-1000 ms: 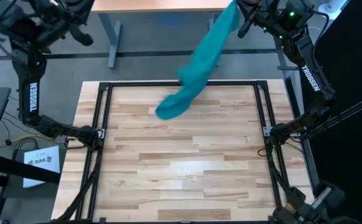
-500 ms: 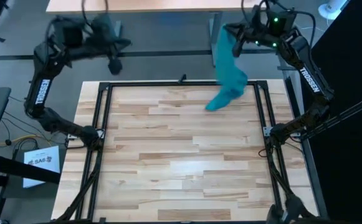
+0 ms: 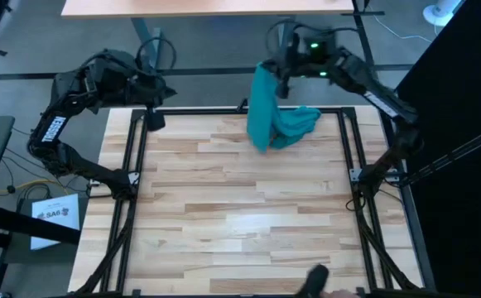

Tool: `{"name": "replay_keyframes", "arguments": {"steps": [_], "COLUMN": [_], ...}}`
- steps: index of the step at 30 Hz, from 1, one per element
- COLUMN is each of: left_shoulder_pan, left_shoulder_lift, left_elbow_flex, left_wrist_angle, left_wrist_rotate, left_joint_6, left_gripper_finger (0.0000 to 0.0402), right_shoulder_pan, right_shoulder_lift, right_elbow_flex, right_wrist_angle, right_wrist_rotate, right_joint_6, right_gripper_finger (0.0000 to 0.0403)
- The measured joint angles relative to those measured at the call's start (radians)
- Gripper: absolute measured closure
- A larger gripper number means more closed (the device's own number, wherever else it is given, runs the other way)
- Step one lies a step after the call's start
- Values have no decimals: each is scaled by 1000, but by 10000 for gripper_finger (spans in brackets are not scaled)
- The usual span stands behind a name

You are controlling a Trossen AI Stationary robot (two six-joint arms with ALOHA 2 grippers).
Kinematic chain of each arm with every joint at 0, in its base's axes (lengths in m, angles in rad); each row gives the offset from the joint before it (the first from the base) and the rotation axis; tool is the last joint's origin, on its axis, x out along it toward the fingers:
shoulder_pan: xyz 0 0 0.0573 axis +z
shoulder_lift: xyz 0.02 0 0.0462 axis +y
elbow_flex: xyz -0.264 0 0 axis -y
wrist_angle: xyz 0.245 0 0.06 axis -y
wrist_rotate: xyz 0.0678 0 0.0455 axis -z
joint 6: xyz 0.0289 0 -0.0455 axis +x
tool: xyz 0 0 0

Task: Roll towel
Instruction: Roll the blue towel

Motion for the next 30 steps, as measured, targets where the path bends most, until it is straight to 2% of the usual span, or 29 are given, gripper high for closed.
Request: {"name": "replay_keyframes", "arguments": {"steps": [4, 7, 10, 15, 20, 30], "left_shoulder_pan": [0, 0, 0, -4, -27, -35], "left_shoulder_lift": [4, 13, 60, 185, 355, 611], "left_elbow_flex": [-82, -190, -309, -452, -471, -471], "left_wrist_angle": [-20, -12, 19, 226, 505, 650], "left_wrist_rotate": [12, 14, 16, 53, 99, 98], "left_joint_6": [-8, -20, -59, -137, -192, -15], "left_gripper_finger": [401, 396, 374, 318, 280, 267], "right_shoulder_pan": [-21, -51, -78, -122, -136, -160], "right_shoulder_lift": [60, 74, 74, 74, 89, 92], "right_elbow_flex": [0, 0, 0, 0, 0, 0], "right_wrist_angle": [-11, -9, 5, 21, -1, -8], "right_wrist_rotate": [124, 133, 135, 126, 115, 49], "right_joint_6": [-31, -33, -51, -65, -59, -56], "right_gripper_finger": [403, 403, 403, 403, 403, 403]}}
